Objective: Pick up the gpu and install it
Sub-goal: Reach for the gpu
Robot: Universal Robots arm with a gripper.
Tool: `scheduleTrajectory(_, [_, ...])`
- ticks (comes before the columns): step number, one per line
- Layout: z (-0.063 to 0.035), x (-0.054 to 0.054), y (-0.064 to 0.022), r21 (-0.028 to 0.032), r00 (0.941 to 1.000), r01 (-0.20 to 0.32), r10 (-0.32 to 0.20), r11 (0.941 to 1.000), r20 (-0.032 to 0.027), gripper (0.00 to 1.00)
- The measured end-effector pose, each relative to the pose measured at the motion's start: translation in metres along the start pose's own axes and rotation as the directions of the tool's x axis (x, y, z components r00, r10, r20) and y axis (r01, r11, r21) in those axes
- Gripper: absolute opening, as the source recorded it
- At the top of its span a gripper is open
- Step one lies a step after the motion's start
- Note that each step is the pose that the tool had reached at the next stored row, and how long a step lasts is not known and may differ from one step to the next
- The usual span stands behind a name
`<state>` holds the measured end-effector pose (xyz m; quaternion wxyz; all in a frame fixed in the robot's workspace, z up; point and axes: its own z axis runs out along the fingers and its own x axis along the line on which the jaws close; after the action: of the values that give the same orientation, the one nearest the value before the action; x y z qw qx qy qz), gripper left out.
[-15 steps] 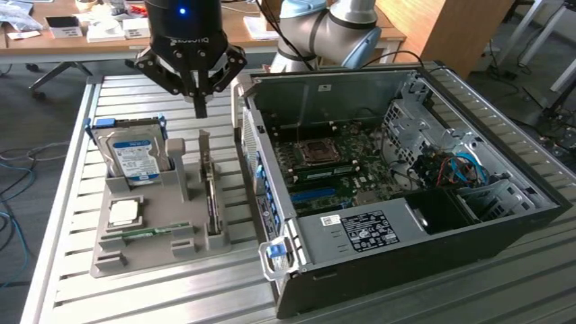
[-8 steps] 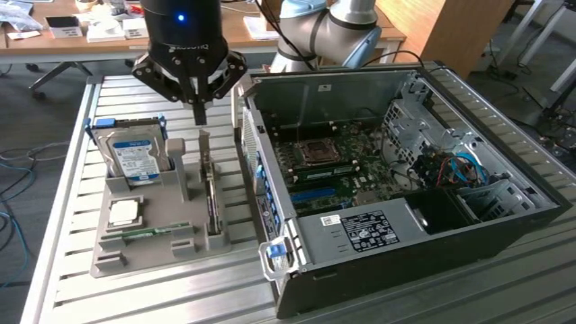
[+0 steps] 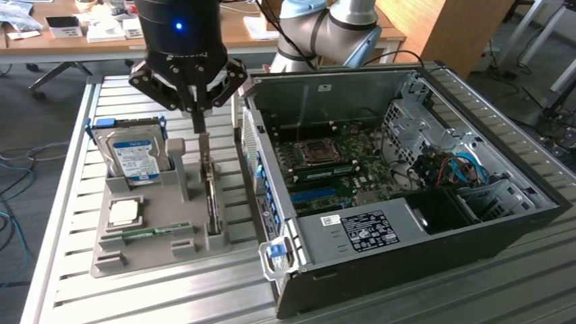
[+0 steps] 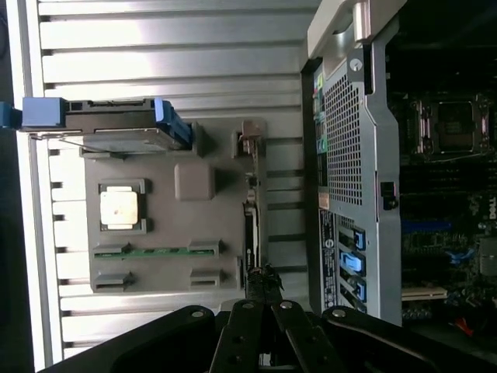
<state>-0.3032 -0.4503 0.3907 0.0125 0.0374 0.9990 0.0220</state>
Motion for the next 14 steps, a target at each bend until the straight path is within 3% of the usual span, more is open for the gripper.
scheduleTrajectory(5, [0.0005, 0.0015, -0.0047, 0.0, 1.0, 0.0, 0.0, 1.0, 0.0, 0.11])
scheduleTrajectory(14, [0.0008, 0.0049, -0.0053, 0.0, 1.0, 0.0, 0.0, 1.0, 0.0, 0.11])
